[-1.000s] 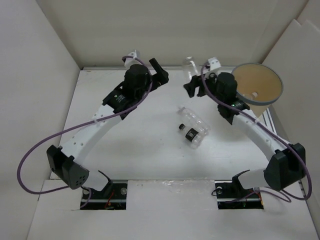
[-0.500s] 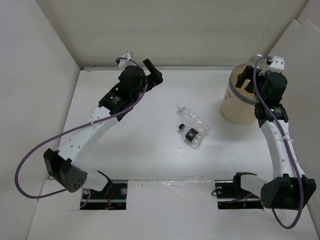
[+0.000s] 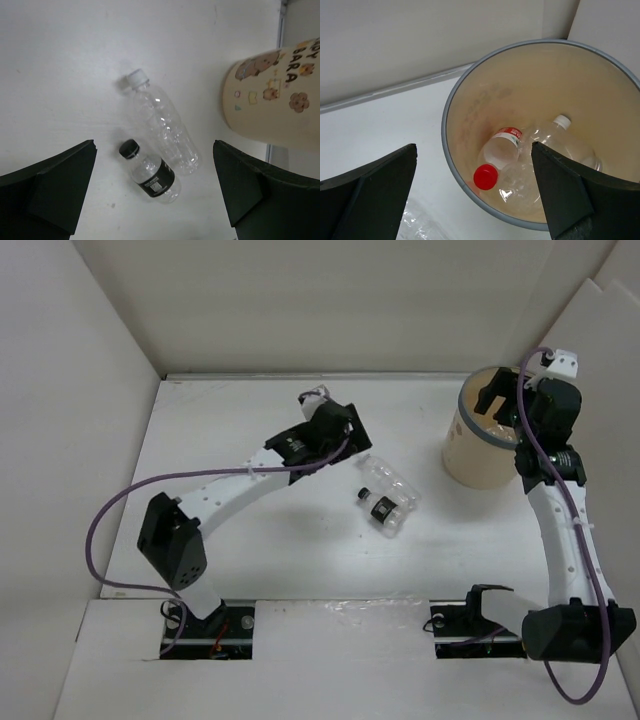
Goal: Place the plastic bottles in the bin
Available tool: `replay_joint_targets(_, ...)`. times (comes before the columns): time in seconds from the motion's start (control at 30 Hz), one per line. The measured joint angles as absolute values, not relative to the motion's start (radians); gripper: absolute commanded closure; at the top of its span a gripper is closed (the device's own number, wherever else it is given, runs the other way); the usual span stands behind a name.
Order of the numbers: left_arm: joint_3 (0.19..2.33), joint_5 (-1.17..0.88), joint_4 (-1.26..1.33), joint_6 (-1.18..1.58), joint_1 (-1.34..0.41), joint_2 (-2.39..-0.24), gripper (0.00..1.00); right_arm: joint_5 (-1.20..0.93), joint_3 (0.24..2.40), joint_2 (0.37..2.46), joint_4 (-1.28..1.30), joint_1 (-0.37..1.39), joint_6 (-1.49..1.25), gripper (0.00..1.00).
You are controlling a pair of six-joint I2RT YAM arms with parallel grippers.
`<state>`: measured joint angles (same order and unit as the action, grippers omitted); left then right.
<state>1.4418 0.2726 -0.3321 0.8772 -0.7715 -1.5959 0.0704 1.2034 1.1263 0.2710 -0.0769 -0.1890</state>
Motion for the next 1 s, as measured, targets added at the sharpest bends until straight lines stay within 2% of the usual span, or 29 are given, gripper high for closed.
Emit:
replay_joint_targets(0.3, 1.442, 0.162, -0.364, 1.114, -0.836, -1.798, 0.00, 0.067, 1.225, 1.079, 0.312, 0.019, -0.191, 0.00)
replay_joint_targets(0.7, 1.460, 0.109, -0.398, 1.345, -0.891, -1.887, 0.00, 0.057, 1.209, 1.046, 0.325, 0.087, -0.200, 0.00)
replay_joint_targets(0.87, 1.468, 0.068, -0.411, 1.390, -0.916, -1.975, 0.03, 0.047, 1.194, 1.015, 0.329, 0.091, -0.206, 0.00)
replay_joint_targets(1.0, 1.450, 0.063, -0.417, 1.422, -0.918, -1.987, 0.11, 0.040, 1.186, 0.982, 0.329, 0.092, -0.206, 0.00)
